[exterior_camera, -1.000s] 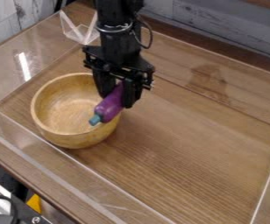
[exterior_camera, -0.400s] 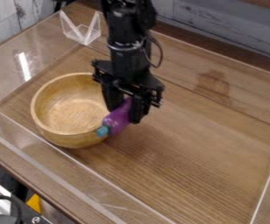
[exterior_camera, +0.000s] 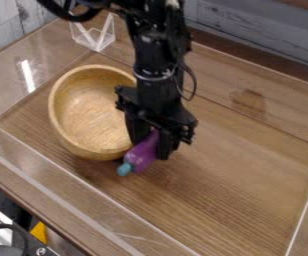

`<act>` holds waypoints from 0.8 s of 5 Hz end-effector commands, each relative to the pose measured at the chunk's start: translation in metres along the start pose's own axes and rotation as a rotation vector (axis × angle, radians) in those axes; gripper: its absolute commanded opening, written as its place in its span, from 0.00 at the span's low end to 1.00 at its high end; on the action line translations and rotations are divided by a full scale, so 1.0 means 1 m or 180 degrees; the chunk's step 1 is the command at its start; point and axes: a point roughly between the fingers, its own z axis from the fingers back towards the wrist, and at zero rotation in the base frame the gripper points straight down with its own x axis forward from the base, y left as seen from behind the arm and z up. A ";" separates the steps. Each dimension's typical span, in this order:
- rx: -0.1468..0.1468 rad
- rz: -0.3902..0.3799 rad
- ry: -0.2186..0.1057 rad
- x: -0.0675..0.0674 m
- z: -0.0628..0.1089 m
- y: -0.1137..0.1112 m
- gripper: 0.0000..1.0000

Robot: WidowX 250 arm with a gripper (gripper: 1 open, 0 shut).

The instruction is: Remove the purple eggplant from inside the brown bowl and put it on the table

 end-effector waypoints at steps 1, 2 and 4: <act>0.0012 -0.0001 -0.0109 -0.002 0.004 -0.005 0.00; 0.0002 -0.0001 -0.0101 -0.007 0.003 -0.009 0.00; -0.0012 0.0032 -0.0069 -0.014 0.002 -0.015 0.00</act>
